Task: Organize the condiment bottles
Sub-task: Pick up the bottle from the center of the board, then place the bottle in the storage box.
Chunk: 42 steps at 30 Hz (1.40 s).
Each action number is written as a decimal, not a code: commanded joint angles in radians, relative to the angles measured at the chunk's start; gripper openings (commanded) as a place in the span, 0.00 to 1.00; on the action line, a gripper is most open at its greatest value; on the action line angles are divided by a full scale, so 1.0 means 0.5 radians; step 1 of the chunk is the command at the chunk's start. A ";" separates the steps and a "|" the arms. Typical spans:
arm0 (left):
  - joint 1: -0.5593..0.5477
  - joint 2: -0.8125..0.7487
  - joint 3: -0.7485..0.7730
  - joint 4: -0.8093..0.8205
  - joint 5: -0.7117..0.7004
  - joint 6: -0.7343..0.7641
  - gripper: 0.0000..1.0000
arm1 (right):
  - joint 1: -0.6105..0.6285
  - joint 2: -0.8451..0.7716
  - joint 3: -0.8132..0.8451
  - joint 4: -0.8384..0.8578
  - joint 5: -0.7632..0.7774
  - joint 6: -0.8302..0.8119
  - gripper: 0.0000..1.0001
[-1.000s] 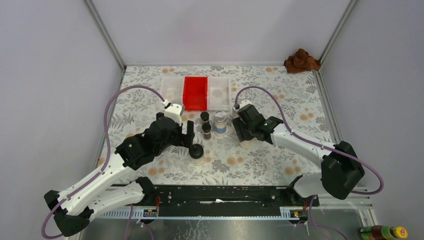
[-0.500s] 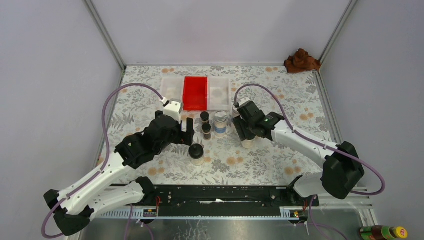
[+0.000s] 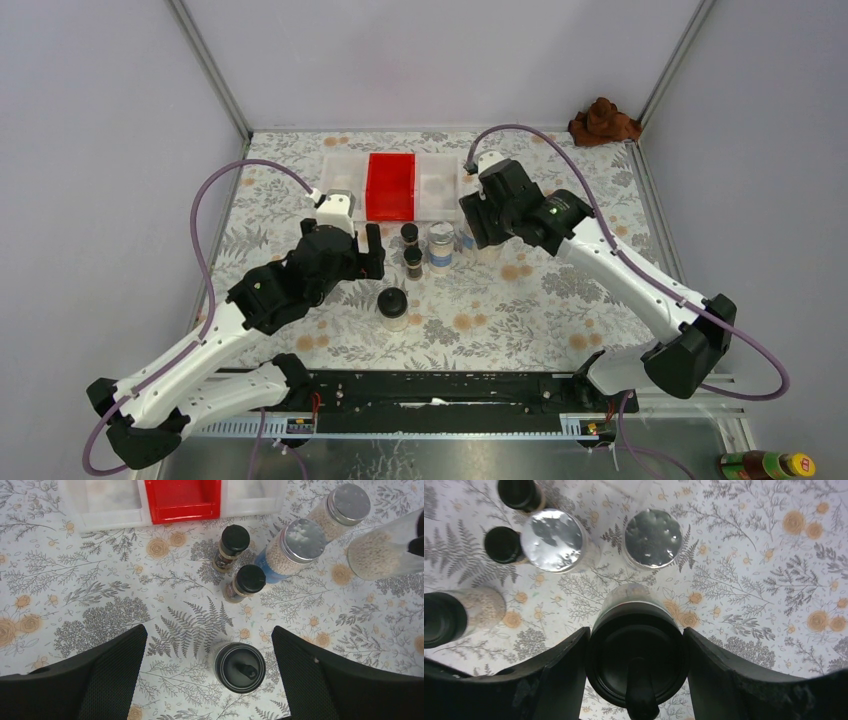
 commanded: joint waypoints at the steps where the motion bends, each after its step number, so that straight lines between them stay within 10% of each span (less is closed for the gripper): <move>1: -0.004 0.005 0.057 -0.017 -0.114 -0.096 0.99 | 0.047 0.000 0.298 -0.175 -0.073 -0.070 0.00; 22: -0.004 -0.037 0.039 0.019 -0.336 -0.249 0.99 | 0.112 0.623 1.080 -0.050 -0.243 -0.254 0.00; 36: -0.004 -0.169 0.002 0.020 -0.331 -0.239 0.99 | 0.109 1.585 2.285 -0.071 -0.306 -0.235 0.00; 42: -0.005 -0.309 -0.103 0.018 -0.343 -0.290 0.99 | 0.107 1.709 2.233 0.243 -0.324 -0.273 0.00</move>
